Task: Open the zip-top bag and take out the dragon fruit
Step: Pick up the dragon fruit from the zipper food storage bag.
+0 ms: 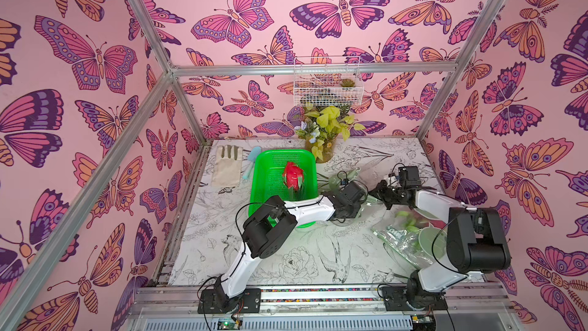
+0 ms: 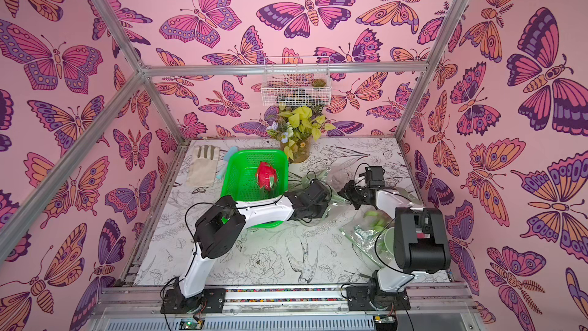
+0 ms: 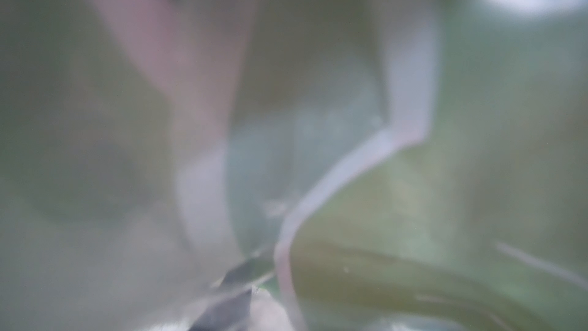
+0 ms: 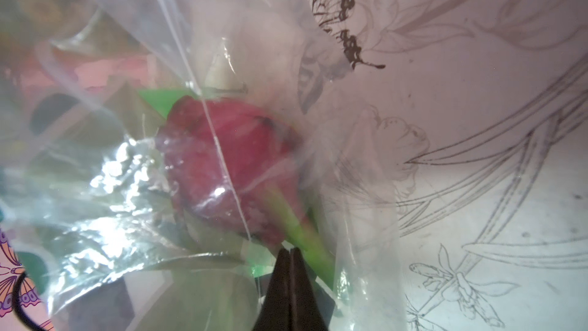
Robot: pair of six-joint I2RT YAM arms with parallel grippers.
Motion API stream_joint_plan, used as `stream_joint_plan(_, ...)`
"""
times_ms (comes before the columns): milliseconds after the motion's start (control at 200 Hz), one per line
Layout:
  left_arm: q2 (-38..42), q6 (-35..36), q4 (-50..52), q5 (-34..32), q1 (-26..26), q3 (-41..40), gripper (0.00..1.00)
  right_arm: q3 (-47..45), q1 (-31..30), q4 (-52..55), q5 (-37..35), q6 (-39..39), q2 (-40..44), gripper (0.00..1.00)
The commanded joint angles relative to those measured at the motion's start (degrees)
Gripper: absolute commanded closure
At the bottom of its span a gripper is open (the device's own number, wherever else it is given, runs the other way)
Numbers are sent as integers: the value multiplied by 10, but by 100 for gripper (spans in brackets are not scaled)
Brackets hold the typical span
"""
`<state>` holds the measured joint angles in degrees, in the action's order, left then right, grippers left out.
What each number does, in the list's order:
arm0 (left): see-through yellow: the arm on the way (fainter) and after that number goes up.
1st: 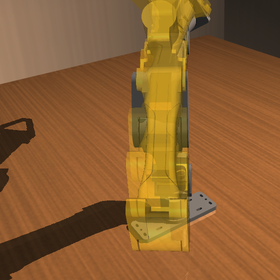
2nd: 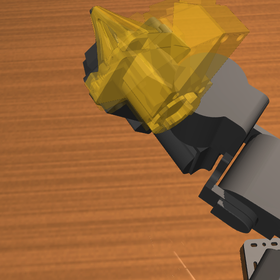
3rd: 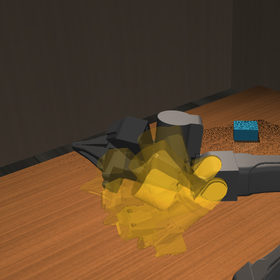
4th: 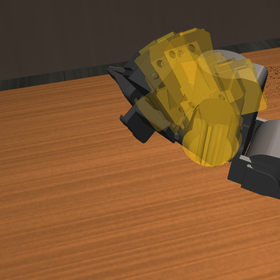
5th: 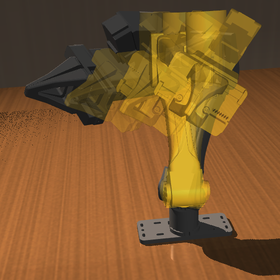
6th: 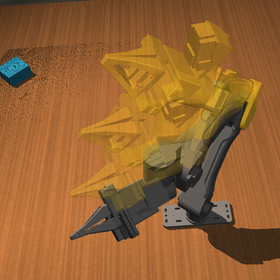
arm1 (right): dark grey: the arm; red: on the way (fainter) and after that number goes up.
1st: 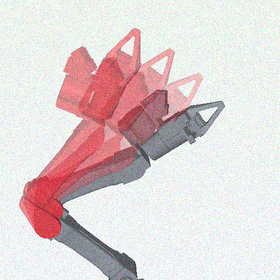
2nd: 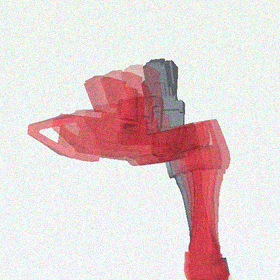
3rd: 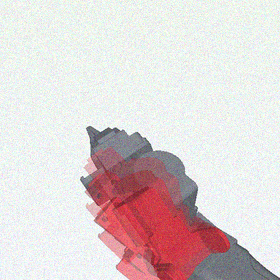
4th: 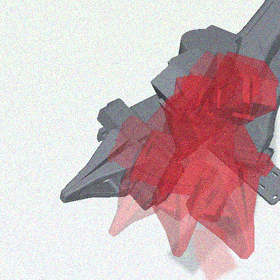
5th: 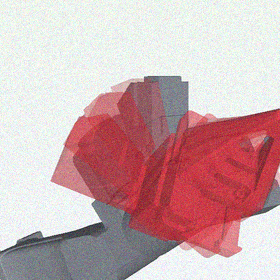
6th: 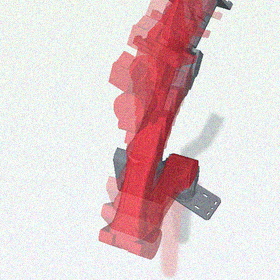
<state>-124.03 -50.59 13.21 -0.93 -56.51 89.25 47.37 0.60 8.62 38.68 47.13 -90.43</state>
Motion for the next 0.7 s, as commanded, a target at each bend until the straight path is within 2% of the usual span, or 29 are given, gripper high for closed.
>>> stream_joint_plan(0, -17, -7, -3, -11, 7, 3, 68, -6, -6, 10, 12, -1, 21, 100)
stream_joint_plan(235, -8, 7, -3, -20, 8, -5, 94, -2, -3, 34, 15, -14, 36, 100)
stream_joint_plan(285, -1, 13, -2, -22, 8, -10, 100, 3, -1, 40, 14, -17, 39, 91)
stream_joint_plan(391, 19, 33, 5, -11, 6, -13, 100, 20, 8, 58, 15, -22, 46, 67)
stream_joint_plan(491, 41, 67, 34, 2, 4, -7, 100, 34, 25, 68, 18, -24, 57, 50)
stream_joint_plan(591, 63, 104, 57, 29, 3, -1, 100, 53, 33, 74, 23, -26, 55, 41)
stream_joint_plan(696, 79, 136, 97, 54, 0, 19, 100, 74, 34, 79, 27, -27, 39, 40)
